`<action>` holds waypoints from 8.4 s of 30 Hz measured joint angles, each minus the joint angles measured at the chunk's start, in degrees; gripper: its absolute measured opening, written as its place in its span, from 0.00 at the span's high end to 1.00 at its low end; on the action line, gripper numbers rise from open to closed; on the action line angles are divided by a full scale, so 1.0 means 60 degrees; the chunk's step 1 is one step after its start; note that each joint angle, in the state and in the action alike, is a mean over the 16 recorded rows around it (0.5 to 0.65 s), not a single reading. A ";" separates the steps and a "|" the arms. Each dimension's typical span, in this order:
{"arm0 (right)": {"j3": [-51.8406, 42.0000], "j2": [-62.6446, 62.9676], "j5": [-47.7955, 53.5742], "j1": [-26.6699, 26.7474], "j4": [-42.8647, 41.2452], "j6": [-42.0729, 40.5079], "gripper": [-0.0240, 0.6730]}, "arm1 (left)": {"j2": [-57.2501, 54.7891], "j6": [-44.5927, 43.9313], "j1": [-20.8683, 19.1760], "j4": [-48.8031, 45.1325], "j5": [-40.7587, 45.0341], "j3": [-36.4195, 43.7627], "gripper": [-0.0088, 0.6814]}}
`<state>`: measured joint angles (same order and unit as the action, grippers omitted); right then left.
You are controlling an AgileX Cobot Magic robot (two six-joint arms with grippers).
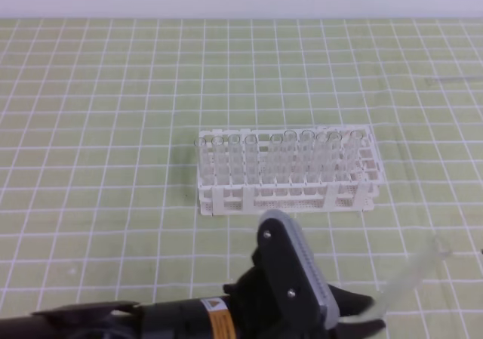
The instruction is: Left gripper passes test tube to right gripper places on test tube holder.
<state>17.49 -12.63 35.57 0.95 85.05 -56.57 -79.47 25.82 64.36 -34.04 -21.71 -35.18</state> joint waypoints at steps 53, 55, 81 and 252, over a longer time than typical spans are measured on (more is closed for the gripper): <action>0.0661 -0.2215 0.2203 0.0000 -0.0349 -0.3487 0.81 | -0.1486 -0.0266 0.0006 0.1354 -0.3520 -0.0576 0.70; 0.0664 -0.2215 0.2194 0.0000 -0.0377 -0.3484 0.81 | -0.1490 -0.0275 0.0009 0.1404 -0.3514 -0.0575 0.66; 0.0664 -0.2216 0.0656 0.0000 -0.0924 -0.3450 0.82 | 0.3496 -0.0788 -0.0368 0.1395 0.3835 -0.0258 0.82; 0.3330 -1.1751 -1.1103 0.3915 -1.5257 0.9629 0.82 | 1.1306 -0.0122 -0.9528 0.2361 0.8412 0.2054 0.99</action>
<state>37.47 -83.13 -31.05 24.44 -6.49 1.21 -11.64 25.09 7.19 -19.88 28.76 -22.86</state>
